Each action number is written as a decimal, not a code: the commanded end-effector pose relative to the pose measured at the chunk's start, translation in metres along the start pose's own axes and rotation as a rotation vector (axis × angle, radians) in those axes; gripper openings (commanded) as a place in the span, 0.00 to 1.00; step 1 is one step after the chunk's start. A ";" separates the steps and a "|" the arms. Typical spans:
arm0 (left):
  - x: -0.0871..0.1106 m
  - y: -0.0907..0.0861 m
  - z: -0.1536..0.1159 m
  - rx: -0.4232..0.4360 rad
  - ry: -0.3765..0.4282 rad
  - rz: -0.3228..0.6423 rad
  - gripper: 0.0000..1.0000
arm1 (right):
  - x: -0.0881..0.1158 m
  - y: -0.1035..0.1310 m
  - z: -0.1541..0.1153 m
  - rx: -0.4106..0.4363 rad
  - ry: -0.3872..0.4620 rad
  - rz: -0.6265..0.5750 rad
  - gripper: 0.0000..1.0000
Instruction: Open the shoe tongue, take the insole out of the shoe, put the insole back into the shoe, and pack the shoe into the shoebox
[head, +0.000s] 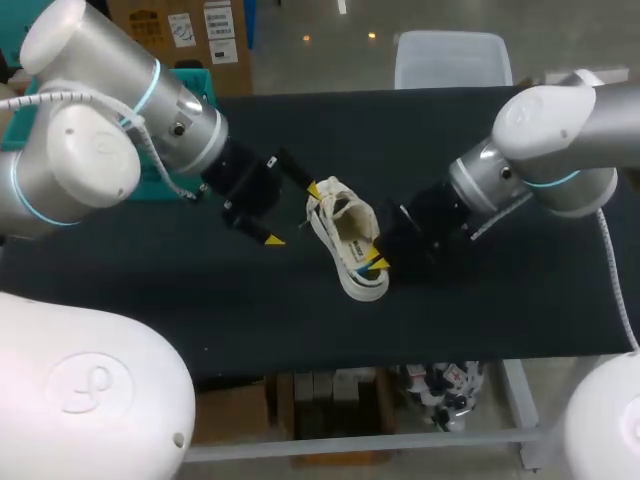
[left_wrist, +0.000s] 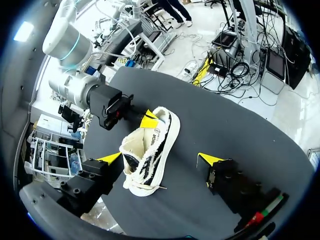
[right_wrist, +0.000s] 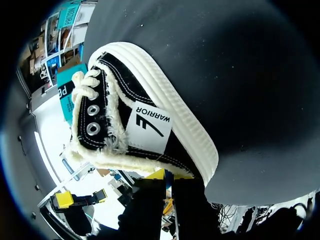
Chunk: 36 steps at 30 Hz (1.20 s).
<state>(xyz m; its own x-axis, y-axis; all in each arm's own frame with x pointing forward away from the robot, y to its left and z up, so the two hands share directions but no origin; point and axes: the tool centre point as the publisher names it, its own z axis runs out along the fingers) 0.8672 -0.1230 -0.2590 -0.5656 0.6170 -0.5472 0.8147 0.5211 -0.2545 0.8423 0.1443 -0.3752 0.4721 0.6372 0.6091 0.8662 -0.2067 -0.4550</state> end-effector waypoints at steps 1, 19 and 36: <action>-0.007 -0.003 0.001 0.047 0.016 -0.250 1.00 | 0.002 0.003 0.007 -0.037 -0.045 0.023 0.00; 0.004 -0.017 -0.020 0.010 -0.067 -0.837 1.00 | -0.003 -0.003 0.001 -0.198 -0.121 0.073 0.47; 0.017 0.004 -0.045 -0.055 -0.022 -1.105 1.00 | 0.018 -0.019 -0.015 -0.297 -0.124 -0.050 0.00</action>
<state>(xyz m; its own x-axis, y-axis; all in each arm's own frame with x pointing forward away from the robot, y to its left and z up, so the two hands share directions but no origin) 0.8553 -0.0959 -0.2433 -0.9775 -0.1861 -0.0995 -0.0900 0.7944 -0.6007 0.8366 0.1448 -0.3440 0.4211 0.7208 0.5506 0.9070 -0.3360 -0.2538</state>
